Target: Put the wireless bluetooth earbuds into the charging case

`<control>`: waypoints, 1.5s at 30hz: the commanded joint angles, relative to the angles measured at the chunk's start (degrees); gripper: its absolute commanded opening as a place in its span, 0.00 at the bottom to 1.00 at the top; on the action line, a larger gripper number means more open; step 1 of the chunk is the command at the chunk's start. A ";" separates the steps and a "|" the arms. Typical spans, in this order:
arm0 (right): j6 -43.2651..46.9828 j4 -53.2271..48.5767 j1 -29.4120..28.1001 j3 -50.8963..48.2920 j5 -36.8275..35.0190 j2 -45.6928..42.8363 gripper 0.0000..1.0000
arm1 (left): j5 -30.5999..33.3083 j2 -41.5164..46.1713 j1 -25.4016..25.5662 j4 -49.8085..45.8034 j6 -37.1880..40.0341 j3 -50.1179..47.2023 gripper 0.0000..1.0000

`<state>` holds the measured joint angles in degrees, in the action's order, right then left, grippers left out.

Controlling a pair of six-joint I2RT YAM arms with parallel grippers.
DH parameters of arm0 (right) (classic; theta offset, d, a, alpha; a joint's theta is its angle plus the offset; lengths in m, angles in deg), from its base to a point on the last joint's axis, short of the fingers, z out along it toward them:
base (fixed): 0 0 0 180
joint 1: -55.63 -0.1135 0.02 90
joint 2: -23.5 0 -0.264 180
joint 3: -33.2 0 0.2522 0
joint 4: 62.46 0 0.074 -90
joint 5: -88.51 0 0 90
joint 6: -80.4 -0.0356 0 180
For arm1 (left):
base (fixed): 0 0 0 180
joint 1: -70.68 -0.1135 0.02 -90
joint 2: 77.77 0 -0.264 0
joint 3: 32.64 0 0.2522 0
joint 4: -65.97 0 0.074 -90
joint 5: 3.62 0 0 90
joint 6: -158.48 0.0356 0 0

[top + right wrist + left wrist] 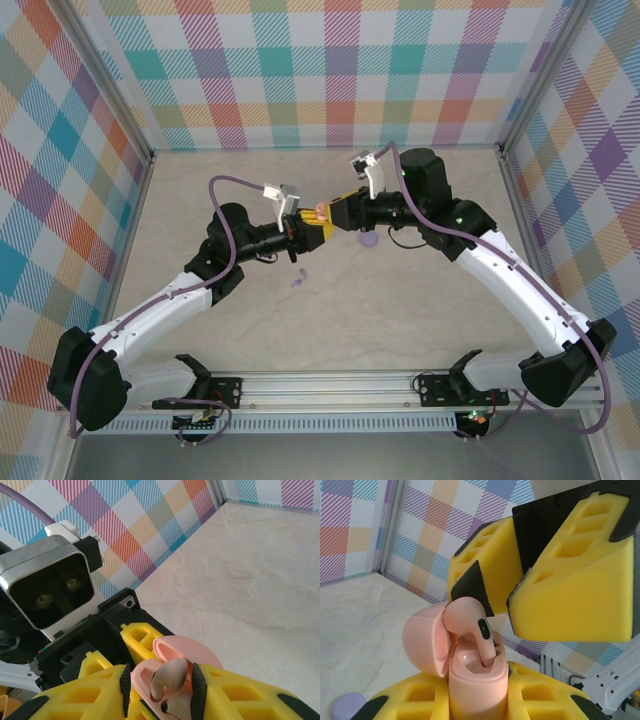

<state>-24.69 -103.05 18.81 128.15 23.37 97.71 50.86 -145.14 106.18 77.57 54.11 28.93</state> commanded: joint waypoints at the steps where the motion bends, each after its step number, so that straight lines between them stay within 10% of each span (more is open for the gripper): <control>1: 2.06 -2.45 -0.29 2.47 -0.12 0.23 0.39 | -0.69 1.86 0.64 0.04 2.39 2.38 0.21; 45: 2.87 -13.77 -0.80 11.27 2.90 3.04 0.33 | -5.78 3.96 0.68 -8.92 14.03 5.01 0.21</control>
<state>-22.62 -115.38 18.72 137.20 24.00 100.51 46.46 -142.41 106.18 67.28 66.85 31.97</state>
